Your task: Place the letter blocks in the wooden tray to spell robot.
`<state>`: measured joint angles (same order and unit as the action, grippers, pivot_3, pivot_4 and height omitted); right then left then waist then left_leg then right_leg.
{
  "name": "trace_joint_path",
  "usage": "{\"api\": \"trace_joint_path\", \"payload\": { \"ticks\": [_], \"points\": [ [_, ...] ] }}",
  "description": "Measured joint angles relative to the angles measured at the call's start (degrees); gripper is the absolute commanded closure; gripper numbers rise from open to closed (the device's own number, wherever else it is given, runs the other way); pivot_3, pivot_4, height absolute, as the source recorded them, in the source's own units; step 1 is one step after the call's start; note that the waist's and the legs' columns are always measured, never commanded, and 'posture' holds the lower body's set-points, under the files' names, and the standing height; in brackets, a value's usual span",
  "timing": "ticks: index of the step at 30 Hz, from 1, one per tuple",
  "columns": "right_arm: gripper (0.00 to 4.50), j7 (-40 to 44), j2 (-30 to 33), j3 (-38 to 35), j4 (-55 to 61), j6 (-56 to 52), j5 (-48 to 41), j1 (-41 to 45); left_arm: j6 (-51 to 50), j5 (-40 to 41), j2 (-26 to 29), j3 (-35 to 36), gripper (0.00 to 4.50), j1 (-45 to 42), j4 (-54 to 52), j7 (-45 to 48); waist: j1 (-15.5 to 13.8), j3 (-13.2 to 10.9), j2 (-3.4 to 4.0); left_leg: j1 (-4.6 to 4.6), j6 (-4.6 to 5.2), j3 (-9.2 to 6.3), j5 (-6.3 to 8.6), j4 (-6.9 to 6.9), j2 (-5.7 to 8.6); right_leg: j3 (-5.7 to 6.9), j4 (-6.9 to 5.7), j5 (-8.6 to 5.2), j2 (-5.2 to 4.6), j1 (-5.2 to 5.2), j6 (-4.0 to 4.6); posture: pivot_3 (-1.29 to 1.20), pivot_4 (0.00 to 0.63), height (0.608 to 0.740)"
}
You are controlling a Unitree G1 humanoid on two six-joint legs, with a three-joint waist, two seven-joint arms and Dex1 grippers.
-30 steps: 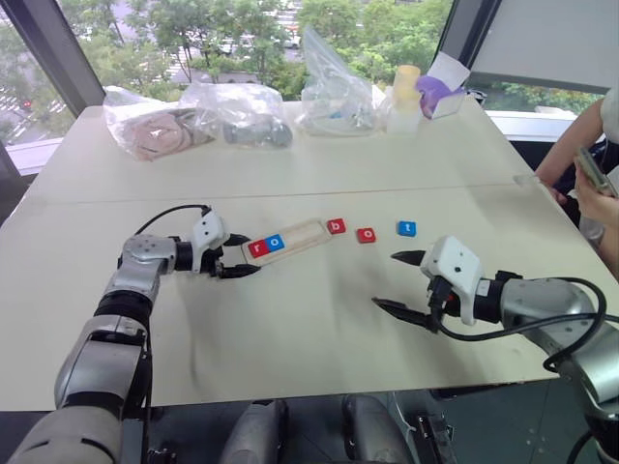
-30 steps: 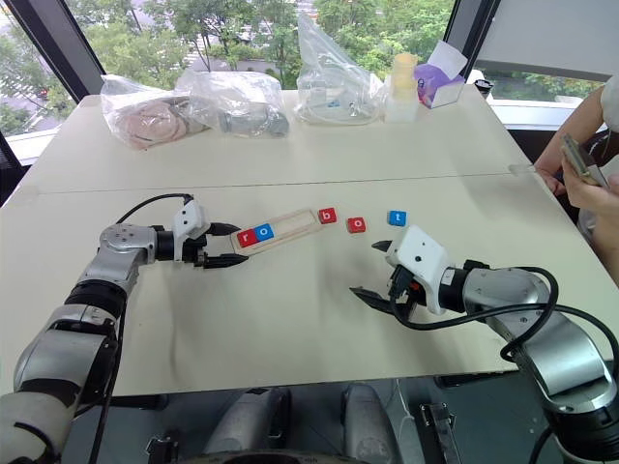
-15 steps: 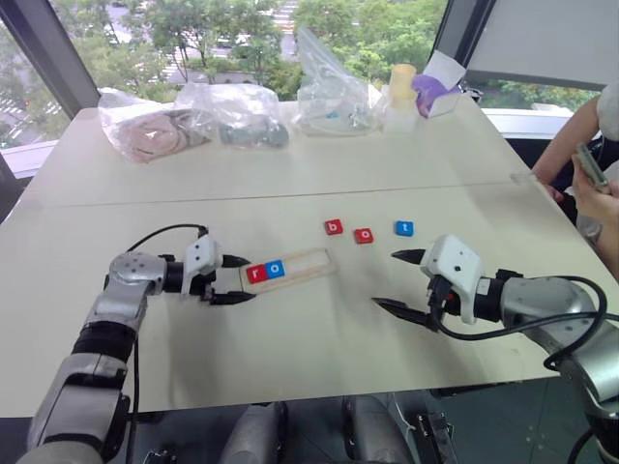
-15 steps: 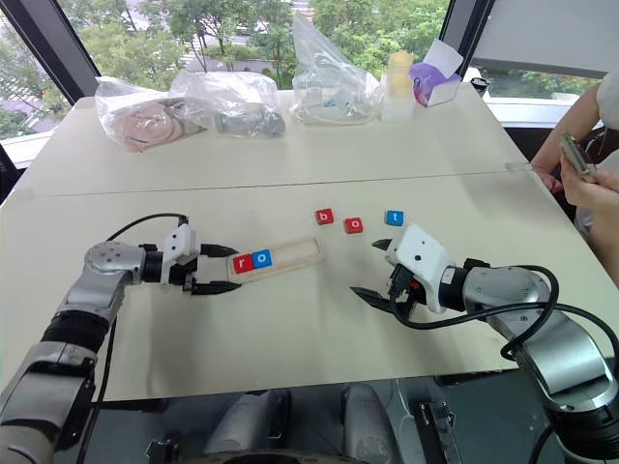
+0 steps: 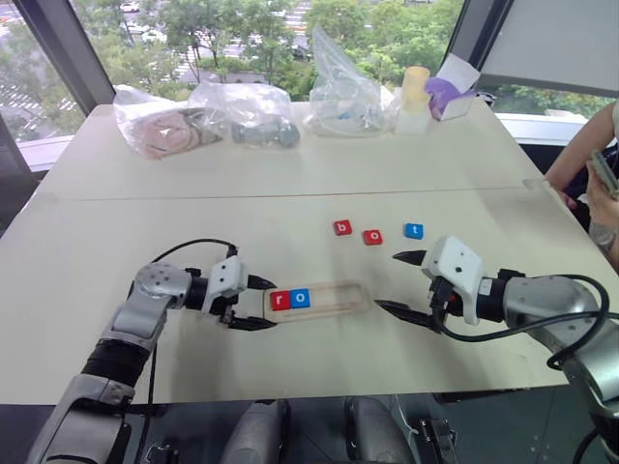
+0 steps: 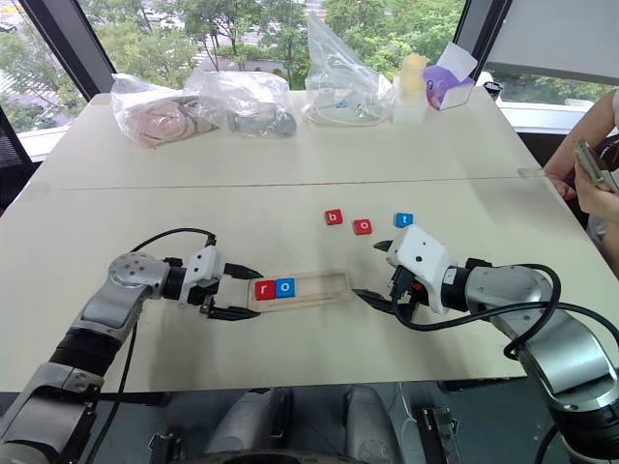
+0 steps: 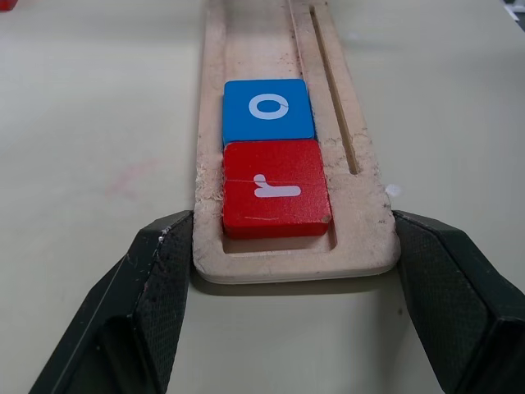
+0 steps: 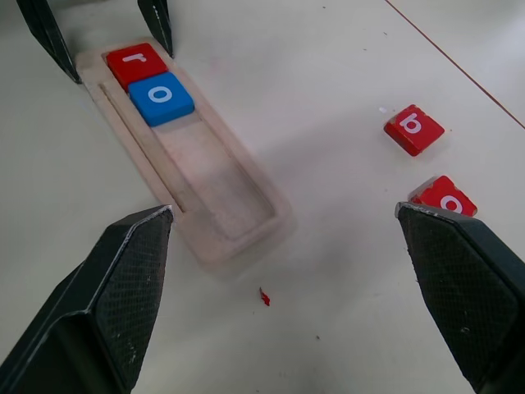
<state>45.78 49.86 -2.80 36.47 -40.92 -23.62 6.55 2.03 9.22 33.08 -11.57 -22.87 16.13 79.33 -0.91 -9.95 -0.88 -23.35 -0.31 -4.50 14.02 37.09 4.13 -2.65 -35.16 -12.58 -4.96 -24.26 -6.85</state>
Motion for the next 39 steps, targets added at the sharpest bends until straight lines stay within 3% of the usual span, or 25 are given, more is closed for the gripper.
{"api": "trace_joint_path", "payload": {
  "ticks": [14, 16, 17, 30, 39],
  "points": [
    [0.0, -0.13, 0.38, 0.01, 0.59, -0.21, -0.19, -0.11, 2.22, -0.75, -0.05, -0.98, 1.38, -0.45, 0.68, -0.03, 0.03, 0.01, 0.02, 0.0, 0.0, -0.01, 0.0, 0.0, 0.0, 0.02, 0.01, -0.01, 0.0, 0.01, 0.0, 0.0, 0.15, 0.74],
    [0.0, -0.14, 0.38, 0.24, 0.59, -0.21, -0.18, 0.03, 2.14, -0.78, 0.01, -0.98, 0.32, -0.45, 0.68, -0.04, 0.05, 0.02, 0.03, 0.01, 0.0, -0.01, 0.0, 0.0, 0.0, 0.02, 0.01, -0.01, 0.01, 0.01, 0.0, 0.0, 0.15, 0.74],
    [0.0, -0.14, 0.38, 0.38, 0.59, -0.21, -0.18, 0.08, 2.06, -0.78, 0.0, -1.0, 0.04, -0.45, 0.65, -0.04, 0.05, 0.02, 0.03, 0.01, 0.0, -0.02, 0.0, 0.0, 0.0, 0.02, 0.01, -0.01, 0.01, 0.01, 0.0, 0.0, 0.15, 0.74],
    [0.0, 0.36, 0.09, 2.58, -0.21, -0.03, -0.17, 3.09, 0.71, 0.91, 3.78, -0.07, 0.04, 2.57, -2.47, -1.88, 0.96, 0.03, 0.05, 0.02, 0.0, -0.03, 0.0, -0.07, -0.1, 0.01, -0.01, -0.01, 0.1, -0.05, 0.02, 0.0, 0.15, 0.74],
    [0.0, -3.63, -9.46, 9.33, -9.51, -1.64, 1.79, 16.09, 1.18, 4.22, 12.95, 5.88, 0.04, 11.44, -6.13, -2.19, 2.34, 0.07, 0.1, 0.15, -0.01, 0.0, 0.0, -0.28, -0.38, 0.01, -0.02, 0.04, 0.28, -0.14, 0.19, 0.0, 0.15, 0.74]
  ]
}}
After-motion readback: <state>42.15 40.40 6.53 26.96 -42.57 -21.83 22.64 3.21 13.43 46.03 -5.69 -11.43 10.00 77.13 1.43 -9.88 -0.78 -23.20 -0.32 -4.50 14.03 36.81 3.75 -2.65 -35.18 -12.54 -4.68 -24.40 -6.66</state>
